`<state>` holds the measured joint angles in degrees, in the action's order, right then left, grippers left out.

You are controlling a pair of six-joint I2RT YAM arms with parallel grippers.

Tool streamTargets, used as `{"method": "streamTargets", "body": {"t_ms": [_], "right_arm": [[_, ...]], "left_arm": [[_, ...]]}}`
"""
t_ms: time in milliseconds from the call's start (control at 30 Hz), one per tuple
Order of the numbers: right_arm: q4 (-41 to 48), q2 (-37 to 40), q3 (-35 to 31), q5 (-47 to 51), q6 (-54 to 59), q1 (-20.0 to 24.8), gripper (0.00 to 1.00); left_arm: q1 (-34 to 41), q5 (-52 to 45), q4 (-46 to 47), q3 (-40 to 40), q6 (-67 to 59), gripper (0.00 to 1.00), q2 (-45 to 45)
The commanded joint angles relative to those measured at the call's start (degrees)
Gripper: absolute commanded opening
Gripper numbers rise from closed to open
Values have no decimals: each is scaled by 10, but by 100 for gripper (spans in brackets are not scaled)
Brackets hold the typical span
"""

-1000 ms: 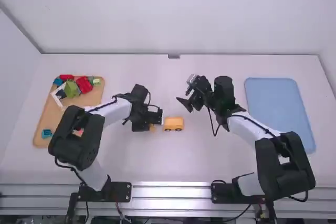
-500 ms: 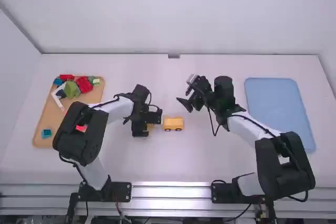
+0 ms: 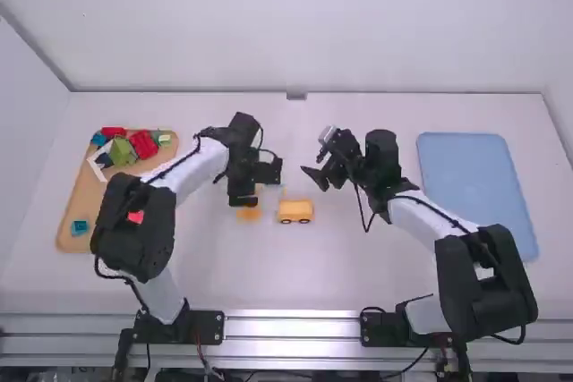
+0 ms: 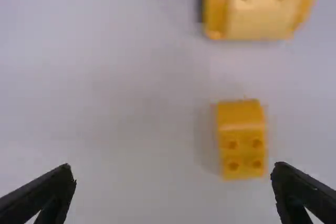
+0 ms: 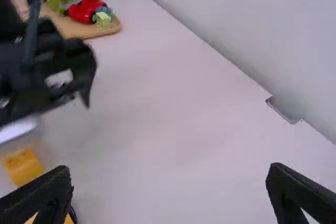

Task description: Assemble lego blocks to make yellow taxi

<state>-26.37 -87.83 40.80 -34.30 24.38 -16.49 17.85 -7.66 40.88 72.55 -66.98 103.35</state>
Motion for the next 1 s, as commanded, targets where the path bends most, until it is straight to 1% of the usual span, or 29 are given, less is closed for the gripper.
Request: {"method": "streamTargets", "body": {"t_ms": [0, 67, 200, 267, 333, 433, 500, 633, 733, 833, 967], "right_arm": [[-3, 6, 4, -2, -1, -1, 98], [-7, 6, 4, -1, -1, -1, 98], [-9, 6, 4, -2, 0, 5, 99], [-8, 6, 4, -2, 1, 11, 99], [-8, 6, 4, -3, 0, 16, 99], [-8, 6, 4, -3, 0, 23, 99], [-3, 6, 4, -3, 0, 28, 99], [-2, 6, 4, -3, -17, 29, 99], [-2, 6, 4, -3, -28, 31, 99], [-2, 6, 4, -3, -27, 29, 99], [-2, 6, 4, -3, -21, 26, 98]], "left_arm": [[1, -2, 2, 31, 52, 99, 0], [1, -2, -12, 45, 61, 99, 0], [2, -8, -11, 53, 74, 99, 0], [1, -2, 5, 57, 102, 99, 0], [-3, -20, 38, 61, 81, 99, 0], [-20, -120, 113, 66, -63, 99, -7], [-38, -174, 139, 66, -113, 99, -11], [-77, -247, 157, 66, -122, 99, -12], [-100, -276, 162, 60, -122, 99, -12], [-125, -308, 149, 33, -152, 99, -12], [-167, -385, 132, -25, -238, 99, -12]]}}
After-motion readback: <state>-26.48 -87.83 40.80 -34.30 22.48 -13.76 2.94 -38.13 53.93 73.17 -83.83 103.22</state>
